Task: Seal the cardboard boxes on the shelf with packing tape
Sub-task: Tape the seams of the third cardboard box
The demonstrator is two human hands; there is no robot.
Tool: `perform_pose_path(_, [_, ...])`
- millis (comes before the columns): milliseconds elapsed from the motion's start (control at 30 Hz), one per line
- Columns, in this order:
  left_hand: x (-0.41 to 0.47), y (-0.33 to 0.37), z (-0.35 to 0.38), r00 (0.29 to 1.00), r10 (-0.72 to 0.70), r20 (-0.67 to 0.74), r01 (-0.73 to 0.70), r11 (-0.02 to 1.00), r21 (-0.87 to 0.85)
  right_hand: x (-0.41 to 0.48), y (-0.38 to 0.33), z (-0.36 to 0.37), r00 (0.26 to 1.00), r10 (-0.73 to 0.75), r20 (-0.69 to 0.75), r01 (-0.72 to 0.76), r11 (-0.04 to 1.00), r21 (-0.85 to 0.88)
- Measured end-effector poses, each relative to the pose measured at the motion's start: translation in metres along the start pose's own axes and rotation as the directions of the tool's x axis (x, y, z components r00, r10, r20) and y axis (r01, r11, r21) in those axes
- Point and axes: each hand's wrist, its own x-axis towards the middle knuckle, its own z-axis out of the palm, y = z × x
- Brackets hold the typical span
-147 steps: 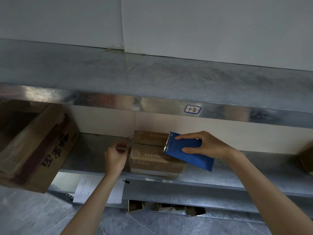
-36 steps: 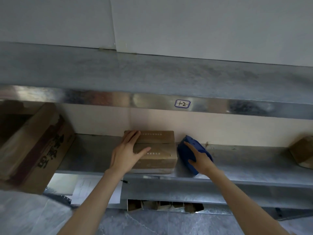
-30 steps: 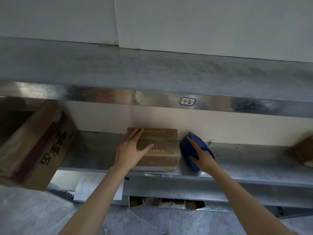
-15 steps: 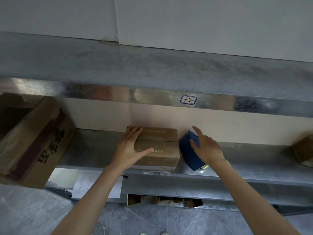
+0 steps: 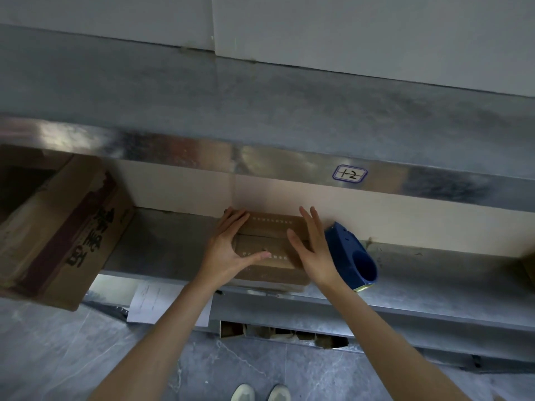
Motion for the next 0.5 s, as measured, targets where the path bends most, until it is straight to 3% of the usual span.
perform_pose_path(133, [0.001,-0.010,-0.005,0.988,0.129,0.087,-0.140,0.982,0.128,0.002,0.006,-0.002,0.988,-0.144,0.064,0.155,0.956,-0.249])
perform_pose_path(300, [0.003,-0.016,-0.015,0.927,0.313,0.205,-0.360,0.897,0.255,0.004,0.006,-0.013,0.895,-0.333,0.296,0.445,0.697,-0.562])
perform_pose_path(500, [0.006,-0.017,-0.019,0.884,0.380,0.271,-0.457,0.826,0.331,0.009,0.005,-0.018,0.849,-0.252,0.465,0.519,0.563,-0.643])
